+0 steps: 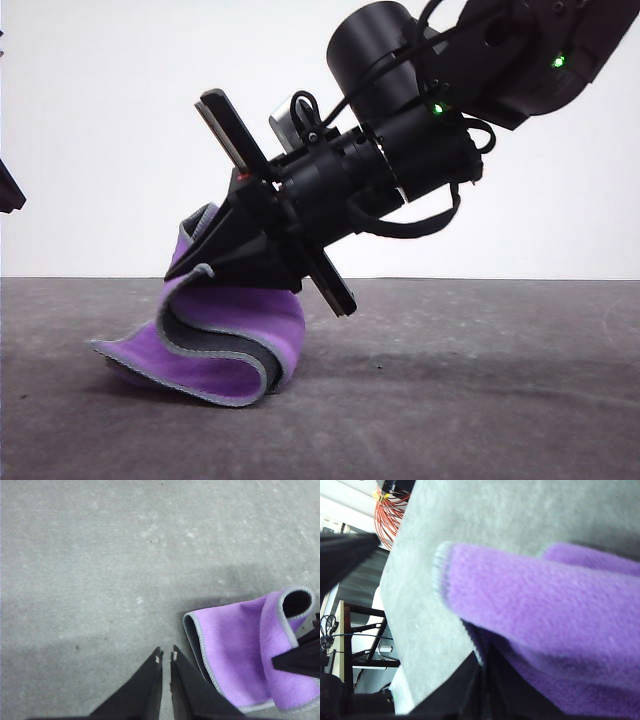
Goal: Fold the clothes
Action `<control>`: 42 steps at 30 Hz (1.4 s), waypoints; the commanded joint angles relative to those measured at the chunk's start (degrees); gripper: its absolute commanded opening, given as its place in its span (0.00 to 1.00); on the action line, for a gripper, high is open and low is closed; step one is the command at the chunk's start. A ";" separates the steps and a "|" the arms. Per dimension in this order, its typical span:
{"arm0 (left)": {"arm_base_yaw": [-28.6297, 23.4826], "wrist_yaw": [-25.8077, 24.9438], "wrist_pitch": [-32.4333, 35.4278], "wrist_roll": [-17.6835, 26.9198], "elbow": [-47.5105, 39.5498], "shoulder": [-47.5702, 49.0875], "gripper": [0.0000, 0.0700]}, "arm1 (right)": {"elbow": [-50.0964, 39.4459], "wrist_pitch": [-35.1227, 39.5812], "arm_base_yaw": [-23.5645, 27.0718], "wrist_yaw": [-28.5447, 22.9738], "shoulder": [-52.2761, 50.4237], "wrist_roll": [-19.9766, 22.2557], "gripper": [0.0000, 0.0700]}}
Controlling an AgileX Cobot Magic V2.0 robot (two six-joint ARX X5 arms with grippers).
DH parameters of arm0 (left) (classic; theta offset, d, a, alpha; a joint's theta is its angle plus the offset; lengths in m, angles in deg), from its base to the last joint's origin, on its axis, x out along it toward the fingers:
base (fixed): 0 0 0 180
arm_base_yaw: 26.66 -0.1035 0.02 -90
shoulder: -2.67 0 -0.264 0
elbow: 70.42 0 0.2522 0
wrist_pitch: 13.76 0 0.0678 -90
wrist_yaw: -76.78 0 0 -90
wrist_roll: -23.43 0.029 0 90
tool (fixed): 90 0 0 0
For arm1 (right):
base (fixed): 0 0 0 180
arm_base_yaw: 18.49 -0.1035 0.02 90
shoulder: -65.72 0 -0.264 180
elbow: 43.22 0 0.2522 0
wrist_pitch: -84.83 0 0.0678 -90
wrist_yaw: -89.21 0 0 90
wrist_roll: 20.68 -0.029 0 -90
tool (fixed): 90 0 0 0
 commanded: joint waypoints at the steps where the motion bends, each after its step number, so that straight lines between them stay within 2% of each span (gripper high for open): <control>1: 0.11 -0.07 0.66 0.83 0.44 -0.20 0.02 | 0.95 -0.39 -0.58 -0.46 1.09 0.42 0.00; 3: 0.11 -0.07 0.67 1.05 0.44 -0.20 0.02 | 0.95 -1.08 -0.21 -0.63 1.09 0.46 0.11; 6: 0.11 -0.07 0.66 1.20 0.44 -0.20 0.02 | 0.95 -2.77 0.09 -0.81 1.09 0.54 0.53; 7: 0.11 -0.07 0.68 1.20 0.44 -0.20 0.02 | 0.95 -3.15 0.09 -1.06 1.09 0.74 0.61; 10: 0.11 -0.07 0.68 1.20 0.44 -0.20 0.02 | 0.95 -2.91 0.11 -1.01 1.09 0.92 0.63; 13: 0.11 -0.07 0.68 1.20 0.44 -0.20 0.02 | 0.95 -2.85 0.11 -1.03 1.09 1.73 0.63; 15: 0.10 -0.06 0.74 1.20 0.44 -0.20 0.02 | 0.95 -2.57 0.11 -0.90 1.08 2.82 0.57; 19: 0.09 -0.02 1.00 1.20 0.44 -0.20 0.02 | 0.97 -1.04 0.54 -0.20 0.32 5.06 0.12; 21: 0.09 0.03 1.01 1.20 0.44 -0.20 0.02 | 0.97 -0.72 0.95 -0.16 -0.45 6.96 0.00; 25: 0.09 0.87 0.95 1.25 0.44 -0.20 0.02 | 0.97 -1.16 2.11 -1.16 -2.29 10.68 0.00; 27: 0.08 2.41 0.66 1.48 0.44 -0.10 0.02 | 0.97 -2.39 2.63 -3.23 -3.61 13.19 0.00; 32: -0.41 6.89 0.47 1.58 0.44 1.30 0.02 | 0.97 -9.95 4.16 -12.28 -8.97 22.94 0.00; 37: -1.65 6.99 0.21 2.27 0.44 3.83 0.02 | 0.97 -17.79 5.55 -21.44 -16.16 33.67 0.00; 42: -2.60 7.02 -1.45 2.73 0.44 7.10 0.01 | 0.97 -24.99 8.10 -28.99 -23.64 40.38 0.00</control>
